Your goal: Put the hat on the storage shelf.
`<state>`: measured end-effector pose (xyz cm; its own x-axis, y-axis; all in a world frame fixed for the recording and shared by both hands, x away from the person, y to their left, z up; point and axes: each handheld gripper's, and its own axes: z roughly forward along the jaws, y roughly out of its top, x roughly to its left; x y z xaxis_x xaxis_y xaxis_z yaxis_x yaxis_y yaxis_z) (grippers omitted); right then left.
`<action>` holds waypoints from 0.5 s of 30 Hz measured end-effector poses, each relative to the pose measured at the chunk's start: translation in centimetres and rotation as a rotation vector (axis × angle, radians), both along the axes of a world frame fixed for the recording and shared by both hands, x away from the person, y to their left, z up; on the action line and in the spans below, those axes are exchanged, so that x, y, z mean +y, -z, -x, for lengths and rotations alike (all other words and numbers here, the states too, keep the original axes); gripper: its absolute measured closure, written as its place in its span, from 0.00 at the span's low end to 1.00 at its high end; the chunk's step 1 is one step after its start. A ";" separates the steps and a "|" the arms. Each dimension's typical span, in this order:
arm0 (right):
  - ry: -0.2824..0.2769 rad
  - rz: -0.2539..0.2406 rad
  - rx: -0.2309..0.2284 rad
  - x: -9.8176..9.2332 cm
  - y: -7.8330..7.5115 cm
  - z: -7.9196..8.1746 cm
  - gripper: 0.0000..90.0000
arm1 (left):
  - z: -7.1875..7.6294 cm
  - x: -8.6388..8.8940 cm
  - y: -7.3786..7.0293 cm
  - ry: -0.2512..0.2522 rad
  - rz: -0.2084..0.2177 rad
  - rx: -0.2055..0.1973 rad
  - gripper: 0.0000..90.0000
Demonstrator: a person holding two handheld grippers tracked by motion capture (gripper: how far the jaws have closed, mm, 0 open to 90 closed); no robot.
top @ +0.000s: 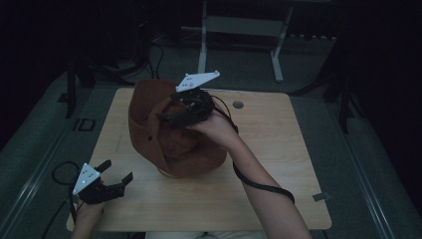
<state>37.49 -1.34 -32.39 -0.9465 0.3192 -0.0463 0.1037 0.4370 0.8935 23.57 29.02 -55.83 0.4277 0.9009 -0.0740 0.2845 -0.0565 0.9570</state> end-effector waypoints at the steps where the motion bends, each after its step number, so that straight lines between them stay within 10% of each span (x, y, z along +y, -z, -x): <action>1: 0.000 -0.004 -0.001 -0.2 0.0 0.0 0.22 | 0.0 0.0 0.0 0.000 0.002 -0.001 0.07; 15: 0.032 -0.013 -0.003 -4.6 2.0 0.1 0.14 | 0.0 -0.4 0.1 0.014 -0.025 -0.010 0.07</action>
